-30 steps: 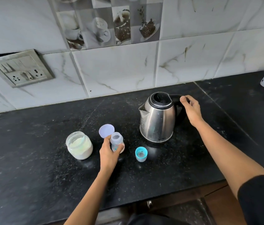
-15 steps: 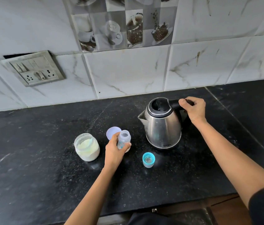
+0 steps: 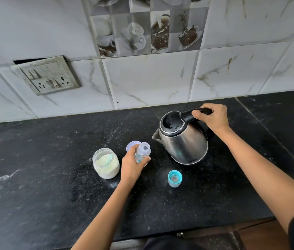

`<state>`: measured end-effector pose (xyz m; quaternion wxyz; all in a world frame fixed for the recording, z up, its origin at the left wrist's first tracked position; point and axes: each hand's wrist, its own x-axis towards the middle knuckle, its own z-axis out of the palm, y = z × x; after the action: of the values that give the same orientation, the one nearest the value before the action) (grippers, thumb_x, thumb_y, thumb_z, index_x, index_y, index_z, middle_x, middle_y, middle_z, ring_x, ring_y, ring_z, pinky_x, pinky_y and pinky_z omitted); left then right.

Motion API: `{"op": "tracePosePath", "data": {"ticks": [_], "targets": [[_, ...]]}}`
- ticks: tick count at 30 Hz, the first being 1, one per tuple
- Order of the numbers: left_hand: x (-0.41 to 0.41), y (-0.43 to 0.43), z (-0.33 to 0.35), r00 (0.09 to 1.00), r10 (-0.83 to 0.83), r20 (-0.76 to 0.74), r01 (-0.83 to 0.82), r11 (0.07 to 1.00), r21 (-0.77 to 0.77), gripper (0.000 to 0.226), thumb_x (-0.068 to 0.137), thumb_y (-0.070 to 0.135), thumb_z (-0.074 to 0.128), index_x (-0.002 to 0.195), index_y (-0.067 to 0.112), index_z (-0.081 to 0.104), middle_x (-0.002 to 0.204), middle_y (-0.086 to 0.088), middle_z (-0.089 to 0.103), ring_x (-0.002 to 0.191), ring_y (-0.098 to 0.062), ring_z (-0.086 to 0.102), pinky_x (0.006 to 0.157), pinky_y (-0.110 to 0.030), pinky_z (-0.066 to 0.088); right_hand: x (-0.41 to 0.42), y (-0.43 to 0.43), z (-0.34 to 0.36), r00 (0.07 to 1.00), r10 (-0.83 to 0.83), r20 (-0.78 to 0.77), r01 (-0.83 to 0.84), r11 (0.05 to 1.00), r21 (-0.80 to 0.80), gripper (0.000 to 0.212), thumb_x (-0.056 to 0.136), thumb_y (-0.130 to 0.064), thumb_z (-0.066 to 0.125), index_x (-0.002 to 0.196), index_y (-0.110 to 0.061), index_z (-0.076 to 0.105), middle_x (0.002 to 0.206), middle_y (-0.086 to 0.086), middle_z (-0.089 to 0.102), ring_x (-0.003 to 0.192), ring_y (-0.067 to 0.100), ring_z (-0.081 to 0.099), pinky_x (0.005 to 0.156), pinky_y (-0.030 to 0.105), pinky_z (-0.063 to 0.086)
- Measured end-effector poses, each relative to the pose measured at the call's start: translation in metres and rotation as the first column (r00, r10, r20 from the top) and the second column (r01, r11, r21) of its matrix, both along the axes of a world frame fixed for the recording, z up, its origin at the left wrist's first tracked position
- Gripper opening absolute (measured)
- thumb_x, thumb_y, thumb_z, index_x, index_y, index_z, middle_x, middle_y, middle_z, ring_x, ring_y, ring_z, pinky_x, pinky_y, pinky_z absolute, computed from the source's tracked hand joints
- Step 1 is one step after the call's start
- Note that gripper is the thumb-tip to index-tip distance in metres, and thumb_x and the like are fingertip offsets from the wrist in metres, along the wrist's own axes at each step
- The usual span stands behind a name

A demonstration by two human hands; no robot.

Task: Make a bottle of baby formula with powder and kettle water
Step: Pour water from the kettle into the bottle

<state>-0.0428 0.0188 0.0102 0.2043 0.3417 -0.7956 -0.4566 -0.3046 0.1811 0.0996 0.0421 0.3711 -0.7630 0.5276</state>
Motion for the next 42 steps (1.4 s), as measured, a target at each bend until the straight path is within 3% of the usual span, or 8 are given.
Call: {"op": "tracePosePath", "data": {"ticks": [8, 13, 22, 26, 35, 42], "targets": [[0.008, -0.008, -0.006, 1.0, 0.021, -0.022, -0.021, 1.0, -0.005, 0.046, 0.074, 0.024, 0.077, 0.113, 0.032, 0.053, 0.105, 0.016, 0.058, 0.096, -0.008, 0.055, 0.082, -0.02, 0.037, 0.022, -0.022, 0.018, 0.998, 0.046, -0.043, -0.041, 0.994, 0.099, 0.046, 0.059, -0.063, 0.068, 0.057, -0.018, 0.062, 0.044, -0.01, 0.045, 0.046, 0.002, 0.039, 0.049, 0.021, 0.029], [0.011, -0.013, -0.012, 1.0, 0.017, -0.014, -0.017, 1.0, -0.005, 0.046, 0.073, 0.026, 0.078, 0.112, 0.028, 0.056, 0.108, 0.013, 0.061, 0.097, -0.009, 0.055, 0.083, -0.022, 0.04, 0.026, -0.029, 0.019, 0.994, 0.07, -0.079, -0.06, 0.991, 0.123, 0.058, 0.059, -0.064, 0.069, 0.063, -0.006, 0.067, 0.051, 0.014, 0.055, 0.051, 0.013, 0.043, 0.052, 0.026, 0.031], [0.014, -0.018, -0.024, 0.999, 0.03, 0.014, -0.031, 0.999, 0.014, 0.059, 0.071, 0.031, 0.079, 0.124, 0.024, 0.054, 0.12, 0.007, 0.061, 0.105, -0.013, 0.056, 0.093, -0.031, 0.046, 0.039, -0.038, 0.026, 0.99, 0.09, -0.106, -0.071, 0.982, 0.173, 0.058, 0.056, -0.068, 0.068, 0.061, -0.011, 0.067, 0.046, 0.001, 0.049, 0.045, 0.004, 0.037, 0.048, 0.022, 0.029], [0.016, -0.018, -0.027, 0.999, 0.032, 0.01, -0.032, 0.999, 0.018, 0.06, 0.071, 0.031, 0.079, 0.125, 0.024, 0.054, 0.12, 0.008, 0.061, 0.106, -0.012, 0.056, 0.094, -0.033, 0.047, 0.044, -0.042, 0.03, 0.988, 0.089, -0.125, -0.062, 0.977, 0.206, 0.059, 0.054, -0.07, 0.066, 0.061, -0.012, 0.067, 0.045, -0.009, 0.048, 0.046, 0.005, 0.044, 0.048, 0.017, 0.029], [0.017, -0.018, -0.03, 0.999, 0.045, 0.017, -0.045, 0.999, 0.007, 0.062, 0.072, 0.03, 0.079, 0.127, 0.02, 0.053, 0.122, 0.005, 0.061, 0.107, -0.013, 0.057, 0.095, -0.033, 0.046, 0.048, -0.048, 0.029, 0.982, 0.114, -0.151, -0.079, 0.971, 0.225, 0.06, 0.055, -0.071, 0.067, 0.059, -0.011, 0.066, 0.049, 0.004, 0.057, 0.047, 0.012, 0.045, 0.051, 0.025, 0.034], [0.019, -0.016, -0.031, 0.999, 0.047, 0.012, -0.047, 0.999, 0.005, 0.061, 0.072, 0.03, 0.079, 0.126, 0.02, 0.053, 0.118, 0.006, 0.062, 0.103, -0.013, 0.057, 0.093, -0.033, 0.048, 0.05, -0.05, 0.03, 0.977, 0.123, -0.177, -0.08, 0.969, 0.232, 0.063, 0.056, -0.071, 0.066, 0.059, -0.009, 0.065, 0.047, 0.004, 0.055, 0.046, 0.012, 0.043, 0.05, 0.026, 0.032]]}}
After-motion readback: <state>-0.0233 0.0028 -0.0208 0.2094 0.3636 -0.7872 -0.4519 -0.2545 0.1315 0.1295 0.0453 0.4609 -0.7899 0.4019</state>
